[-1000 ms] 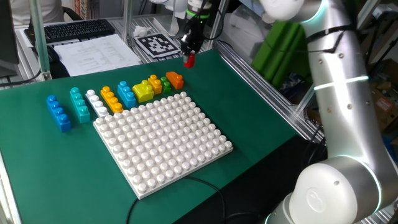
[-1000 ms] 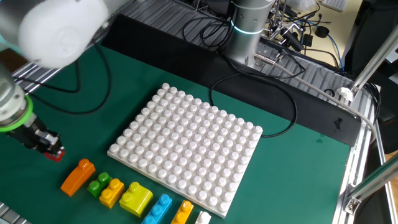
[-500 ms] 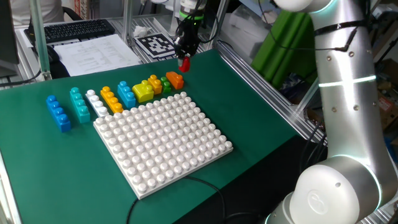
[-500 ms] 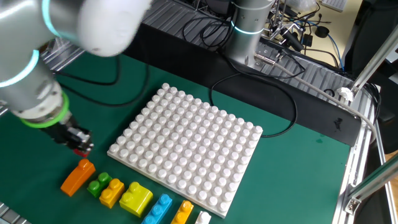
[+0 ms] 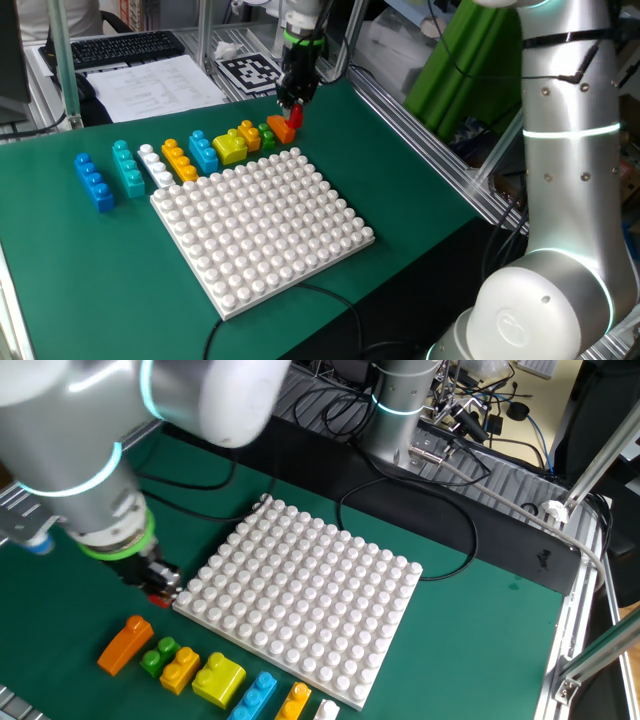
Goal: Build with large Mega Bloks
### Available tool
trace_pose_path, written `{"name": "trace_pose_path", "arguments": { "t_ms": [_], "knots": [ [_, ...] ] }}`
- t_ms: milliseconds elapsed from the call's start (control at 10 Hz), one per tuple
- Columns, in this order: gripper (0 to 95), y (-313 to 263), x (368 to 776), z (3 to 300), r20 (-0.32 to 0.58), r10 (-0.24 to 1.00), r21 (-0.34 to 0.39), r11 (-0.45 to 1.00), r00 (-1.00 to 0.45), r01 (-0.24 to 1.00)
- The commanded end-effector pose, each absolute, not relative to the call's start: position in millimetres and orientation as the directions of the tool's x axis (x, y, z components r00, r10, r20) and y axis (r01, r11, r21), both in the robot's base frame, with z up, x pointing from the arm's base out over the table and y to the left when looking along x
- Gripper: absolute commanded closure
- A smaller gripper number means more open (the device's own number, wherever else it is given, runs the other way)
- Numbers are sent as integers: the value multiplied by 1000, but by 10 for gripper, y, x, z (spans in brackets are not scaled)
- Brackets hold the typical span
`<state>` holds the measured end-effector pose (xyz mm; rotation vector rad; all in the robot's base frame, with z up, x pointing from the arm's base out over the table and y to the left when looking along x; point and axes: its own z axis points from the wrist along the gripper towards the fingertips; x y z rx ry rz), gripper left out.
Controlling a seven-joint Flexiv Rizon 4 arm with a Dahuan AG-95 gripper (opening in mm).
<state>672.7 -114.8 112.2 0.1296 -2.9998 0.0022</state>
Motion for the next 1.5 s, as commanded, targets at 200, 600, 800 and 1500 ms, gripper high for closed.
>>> {"name": "trace_pose_path", "arguments": {
  "t_ms": [200, 600, 800, 1500],
  "knots": [
    [950, -1056, 6592, 1052, 131, -70, 1, 997, -989, -71],
    [950, -1019, 6578, 928, 109, -79, -25, 996, -991, -82],
    [950, -1007, 6566, 877, 114, -95, -38, 994, -989, -100],
    [950, -990, 6544, 861, 134, -11, 53, 999, -991, -4]
  ]
}}
